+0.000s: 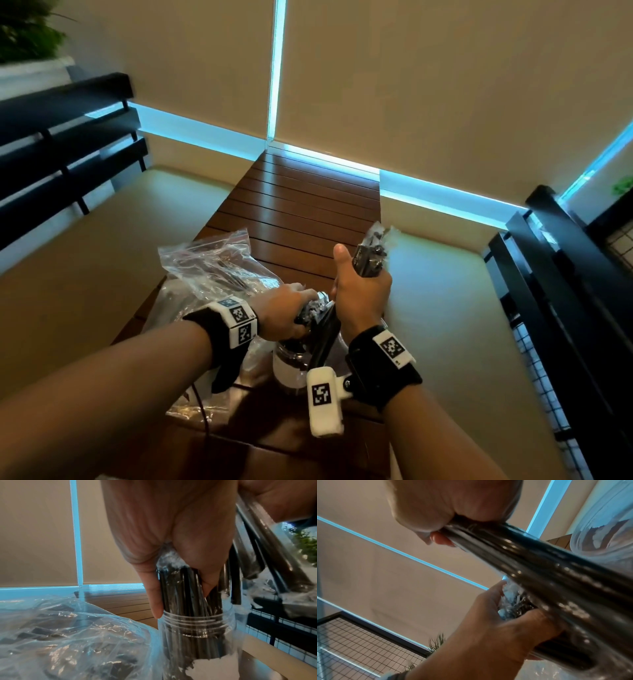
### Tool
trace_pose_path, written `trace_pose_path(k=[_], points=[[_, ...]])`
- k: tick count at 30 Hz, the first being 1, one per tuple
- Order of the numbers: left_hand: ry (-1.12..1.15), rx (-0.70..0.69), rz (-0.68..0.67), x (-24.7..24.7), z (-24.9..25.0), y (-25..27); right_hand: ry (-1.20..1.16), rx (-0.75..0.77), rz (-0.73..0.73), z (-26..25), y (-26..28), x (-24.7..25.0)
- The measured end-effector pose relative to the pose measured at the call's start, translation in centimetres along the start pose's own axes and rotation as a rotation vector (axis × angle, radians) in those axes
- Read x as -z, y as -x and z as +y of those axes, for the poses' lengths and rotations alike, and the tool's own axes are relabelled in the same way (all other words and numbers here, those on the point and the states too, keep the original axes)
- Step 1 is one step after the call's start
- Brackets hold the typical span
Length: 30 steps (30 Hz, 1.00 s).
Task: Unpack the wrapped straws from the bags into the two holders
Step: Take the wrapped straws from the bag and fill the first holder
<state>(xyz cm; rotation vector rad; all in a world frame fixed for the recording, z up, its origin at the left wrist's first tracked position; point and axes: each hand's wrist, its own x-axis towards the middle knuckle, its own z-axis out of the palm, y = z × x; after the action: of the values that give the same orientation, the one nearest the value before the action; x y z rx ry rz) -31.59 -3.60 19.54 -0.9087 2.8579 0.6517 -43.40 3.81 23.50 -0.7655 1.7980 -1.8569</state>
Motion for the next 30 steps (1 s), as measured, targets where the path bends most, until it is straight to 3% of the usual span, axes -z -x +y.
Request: trace_pose_path(k=[6,14,22,30], points=[[0.090,0.082,0.014,0.4,-0.4,0.3,-0.074,0.031,0.127,-0.4,-0.4,-1.3],[0.141,0.084,-0.154,0.6,-0.1,0.0,-0.008,0.149,0.235,0.5,-1.4,-2.1],[0.113,0.125,0.086,-0.9,0.4,-0.5,-0.017,0.229,0.285,1.7,-1.7,-2.2],[-0.158,0.100,0.104,-1.1,1.4,-1.3,-0.037,0.194,0.330,2.7,-2.0,-0.5]])
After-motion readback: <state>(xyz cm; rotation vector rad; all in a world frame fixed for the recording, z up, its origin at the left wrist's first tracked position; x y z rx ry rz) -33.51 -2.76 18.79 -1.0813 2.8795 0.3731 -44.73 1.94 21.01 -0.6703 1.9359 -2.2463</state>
